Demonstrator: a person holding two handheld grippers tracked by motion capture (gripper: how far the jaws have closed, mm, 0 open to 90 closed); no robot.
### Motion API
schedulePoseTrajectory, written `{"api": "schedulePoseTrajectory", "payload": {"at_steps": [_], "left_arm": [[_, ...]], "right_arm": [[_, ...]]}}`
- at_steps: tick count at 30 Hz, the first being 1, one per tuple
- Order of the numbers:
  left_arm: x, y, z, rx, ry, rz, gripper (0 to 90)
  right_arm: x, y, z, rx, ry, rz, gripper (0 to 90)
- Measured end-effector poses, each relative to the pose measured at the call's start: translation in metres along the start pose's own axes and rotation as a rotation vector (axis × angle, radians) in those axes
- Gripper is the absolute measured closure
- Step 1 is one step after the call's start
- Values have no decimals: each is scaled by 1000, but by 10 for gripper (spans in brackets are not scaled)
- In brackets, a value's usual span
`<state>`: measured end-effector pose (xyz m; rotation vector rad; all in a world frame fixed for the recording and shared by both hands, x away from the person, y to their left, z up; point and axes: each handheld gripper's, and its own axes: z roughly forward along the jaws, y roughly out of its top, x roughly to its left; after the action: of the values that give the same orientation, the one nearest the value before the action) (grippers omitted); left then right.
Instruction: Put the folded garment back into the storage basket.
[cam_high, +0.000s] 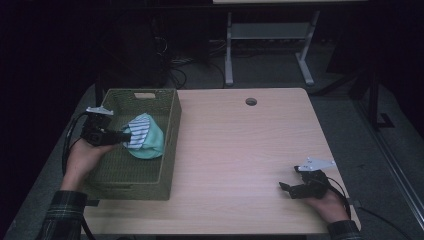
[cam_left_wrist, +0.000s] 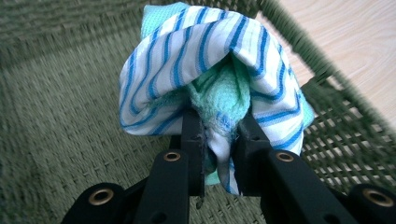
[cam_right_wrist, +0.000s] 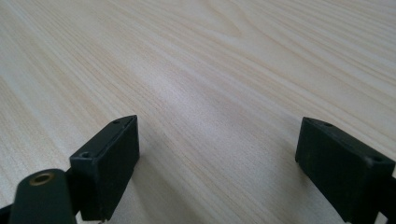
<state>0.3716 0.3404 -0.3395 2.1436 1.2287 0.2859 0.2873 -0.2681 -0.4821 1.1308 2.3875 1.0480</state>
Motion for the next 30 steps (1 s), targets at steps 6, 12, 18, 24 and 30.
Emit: {"api": "schedulePoseTrajectory", "payload": {"at_steps": [6, 12, 18, 24, 30], "left_arm": [[4, -6, 16, 44, 8, -10, 760], [6, -9, 30, 85, 29, -3, 760], [11, -12, 40, 125, 45, -8, 760], [15, -15, 49, 176, 76, 14, 758], [21, -20, 58, 246, 86, 27, 754]], "right_arm": [[0, 0, 0, 0, 0, -1, 133], [0, 0, 0, 0, 0, -1, 133], [0, 0, 0, 0, 0, -1, 133], [0, 0, 0, 0, 0, -1, 133], [0, 0, 0, 0, 0, 0, 133]]}}
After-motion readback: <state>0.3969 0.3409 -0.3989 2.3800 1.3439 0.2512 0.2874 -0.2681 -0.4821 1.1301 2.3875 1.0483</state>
